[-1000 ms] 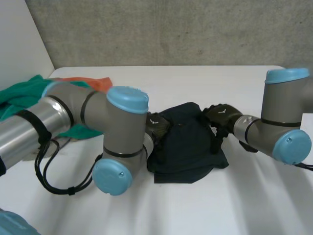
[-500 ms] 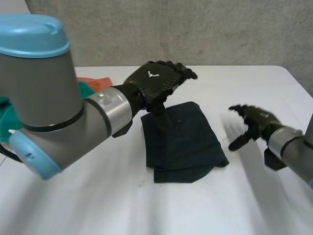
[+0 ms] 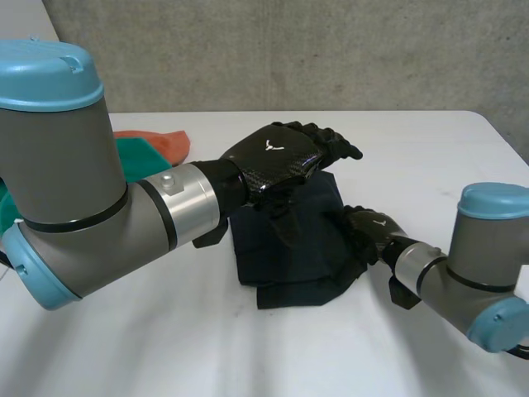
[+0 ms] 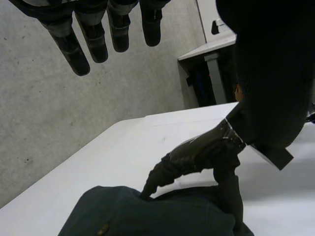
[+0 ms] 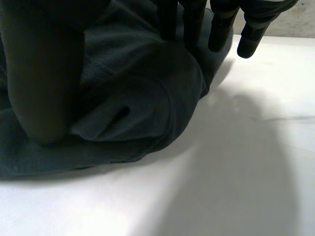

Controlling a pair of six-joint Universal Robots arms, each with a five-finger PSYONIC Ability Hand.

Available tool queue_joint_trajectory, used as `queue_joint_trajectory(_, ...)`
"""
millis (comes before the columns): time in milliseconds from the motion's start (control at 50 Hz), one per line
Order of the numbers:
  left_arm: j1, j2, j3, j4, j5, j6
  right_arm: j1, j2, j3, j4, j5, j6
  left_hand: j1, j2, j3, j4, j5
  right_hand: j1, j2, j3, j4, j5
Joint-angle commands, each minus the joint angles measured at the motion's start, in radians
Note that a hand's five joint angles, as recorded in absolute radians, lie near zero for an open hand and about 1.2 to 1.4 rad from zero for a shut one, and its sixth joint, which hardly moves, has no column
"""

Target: Fold the laundry.

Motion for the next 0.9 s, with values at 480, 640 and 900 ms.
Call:
queue_joint_trajectory(480, -0.023, -0.005, 0.160, 0.010, 0.003, -0.135, -0.307, 0.329, -0.740, 0.011, 0.318, 0.242, -0.007, -0.025, -0.025, -0.017, -0.045, 1.184, 1.179, 1.173, 1.172, 1.164)
queue_joint_trajectory(640, -0.066, -0.012, 0.196, 0.010, 0.003, -0.152, -0.441, 0.609, -1.203, 0.199, 0.356, 0.237, -0.007, -0.025, -0.025, -0.017, -0.045, 1.184, 1.179, 1.173, 1.172, 1.164)
queue_joint_trajectory(900, -0.085, -0.018, 0.182, 0.010, 0.002, -0.149, -0.567, 0.717, -1.372, 0.279, 0.148, 0.233, -0.007, -0.025, -0.025, -0.017, -0.045, 1.184, 1.179, 1.173, 1.172, 1.164)
